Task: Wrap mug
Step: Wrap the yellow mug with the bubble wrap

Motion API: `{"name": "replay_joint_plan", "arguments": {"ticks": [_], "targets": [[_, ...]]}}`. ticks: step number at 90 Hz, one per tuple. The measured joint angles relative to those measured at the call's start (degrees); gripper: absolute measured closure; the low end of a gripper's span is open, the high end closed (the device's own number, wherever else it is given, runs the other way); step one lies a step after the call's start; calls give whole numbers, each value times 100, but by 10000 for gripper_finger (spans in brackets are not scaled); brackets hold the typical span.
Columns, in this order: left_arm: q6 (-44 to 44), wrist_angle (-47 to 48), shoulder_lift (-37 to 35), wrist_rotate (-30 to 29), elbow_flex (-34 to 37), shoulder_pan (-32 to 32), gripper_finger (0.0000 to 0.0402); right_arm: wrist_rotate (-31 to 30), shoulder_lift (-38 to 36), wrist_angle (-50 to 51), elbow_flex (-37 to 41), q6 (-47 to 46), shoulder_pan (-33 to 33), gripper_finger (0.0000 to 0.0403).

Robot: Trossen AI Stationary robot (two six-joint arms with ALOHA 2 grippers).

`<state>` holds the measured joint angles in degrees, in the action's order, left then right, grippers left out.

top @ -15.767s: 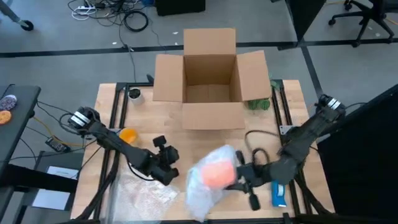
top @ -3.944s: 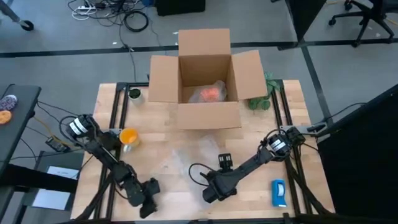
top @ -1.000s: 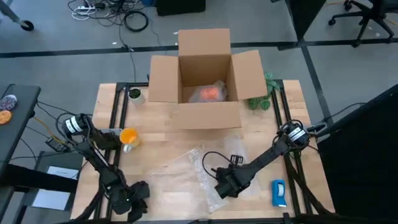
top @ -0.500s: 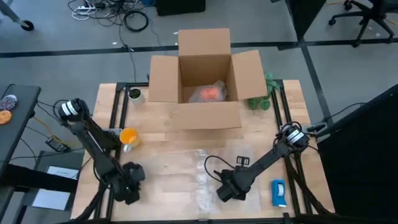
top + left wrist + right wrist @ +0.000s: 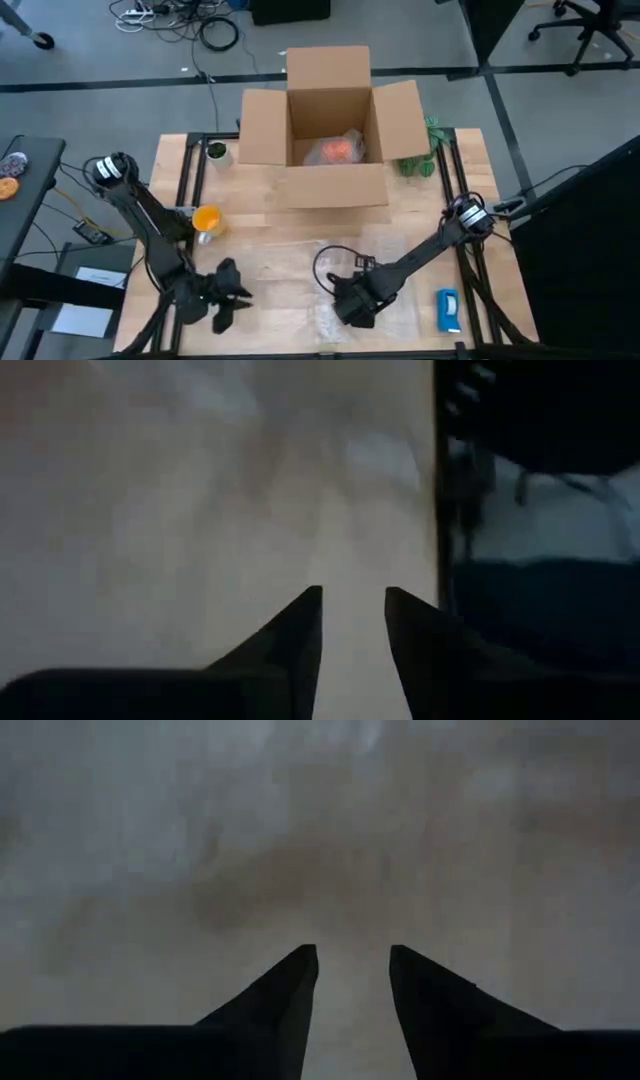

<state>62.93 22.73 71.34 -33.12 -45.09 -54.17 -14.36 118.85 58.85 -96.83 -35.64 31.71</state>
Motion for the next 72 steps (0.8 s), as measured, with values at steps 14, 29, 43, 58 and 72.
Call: {"name": "replay_joint_plan", "arguments": {"ticks": [14, 29, 43, 58, 72], "targets": [[361, 2566, -106, 362, -797, 706, 312, -617, 0, 19, -304, 282, -114, 291], [781, 4453, -126, 1021, -1031, 1478, 296, -709, 0, -7, -331, 273, -149, 291], [667, 5179, -123, 1722, -1022, 2015, 277, -727, 0, -74, -329, 226, -126, 291], [503, 5450, -119, 2101, -1018, 2447, 251, -731, 0, -350, -329, 224, -18, 291], [289, 4787, -119, 2610, -1018, 2516, 228, -663, 0, -539, -326, 137, 245, 291]]}}
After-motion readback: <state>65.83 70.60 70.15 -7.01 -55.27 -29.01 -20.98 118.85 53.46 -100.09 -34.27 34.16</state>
